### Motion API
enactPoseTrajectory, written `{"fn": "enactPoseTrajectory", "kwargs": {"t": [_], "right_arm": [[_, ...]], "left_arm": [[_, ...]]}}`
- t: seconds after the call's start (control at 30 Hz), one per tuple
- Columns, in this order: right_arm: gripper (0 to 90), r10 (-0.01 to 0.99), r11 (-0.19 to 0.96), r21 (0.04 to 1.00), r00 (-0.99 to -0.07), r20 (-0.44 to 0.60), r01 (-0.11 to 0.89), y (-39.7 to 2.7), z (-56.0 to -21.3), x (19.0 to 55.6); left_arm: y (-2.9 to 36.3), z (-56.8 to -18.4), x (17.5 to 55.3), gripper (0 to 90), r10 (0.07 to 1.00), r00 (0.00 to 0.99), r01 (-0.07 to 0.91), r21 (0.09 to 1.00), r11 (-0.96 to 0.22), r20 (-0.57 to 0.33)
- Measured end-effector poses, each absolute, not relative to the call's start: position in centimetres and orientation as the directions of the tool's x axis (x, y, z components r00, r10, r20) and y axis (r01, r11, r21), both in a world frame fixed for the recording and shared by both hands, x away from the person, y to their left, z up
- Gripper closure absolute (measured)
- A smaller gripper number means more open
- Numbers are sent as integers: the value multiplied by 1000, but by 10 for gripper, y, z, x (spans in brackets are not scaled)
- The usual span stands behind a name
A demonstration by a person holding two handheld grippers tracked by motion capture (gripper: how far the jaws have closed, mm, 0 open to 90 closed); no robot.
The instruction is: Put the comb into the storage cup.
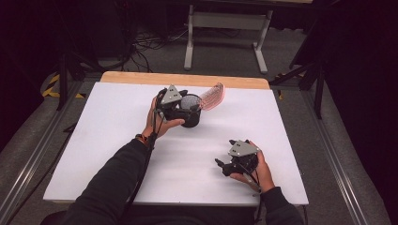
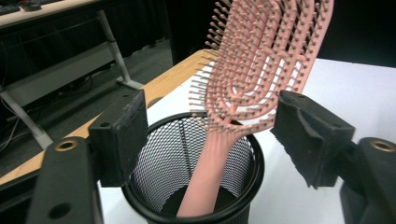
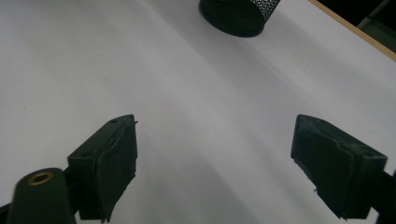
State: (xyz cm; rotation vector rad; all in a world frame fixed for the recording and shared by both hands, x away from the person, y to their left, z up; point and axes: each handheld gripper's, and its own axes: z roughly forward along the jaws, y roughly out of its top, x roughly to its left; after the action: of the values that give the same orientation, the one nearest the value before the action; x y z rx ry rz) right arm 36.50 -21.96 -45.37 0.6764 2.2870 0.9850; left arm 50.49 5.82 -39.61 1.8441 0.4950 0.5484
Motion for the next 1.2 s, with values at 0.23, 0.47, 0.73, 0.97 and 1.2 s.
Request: {"fn": "enactPoseTrajectory", "kwargs": {"t": [0.23,0.47,0.73,0.97,1.2], "right_arm": [[155,635,582,786,-720,-279,209,-221,-452,364],[152,640,559,809,-716,-280,183,-222,-449,361],[147,654,533,831,-700,-287,158,-223,-445,359],[143,677,507,851,-674,-296,136,-226,-440,356],[141,690,473,872,-668,-279,125,-227,-434,353]], "left_arm": [[63,-388,502,194,585,796,50,947,-318,155],[69,-378,496,152,583,793,27,946,-324,177],[76,-370,488,113,568,794,-11,938,-345,218],[79,-363,479,83,543,804,-38,933,-358,241],[81,-364,471,83,538,793,-53,912,-407,286]]}}
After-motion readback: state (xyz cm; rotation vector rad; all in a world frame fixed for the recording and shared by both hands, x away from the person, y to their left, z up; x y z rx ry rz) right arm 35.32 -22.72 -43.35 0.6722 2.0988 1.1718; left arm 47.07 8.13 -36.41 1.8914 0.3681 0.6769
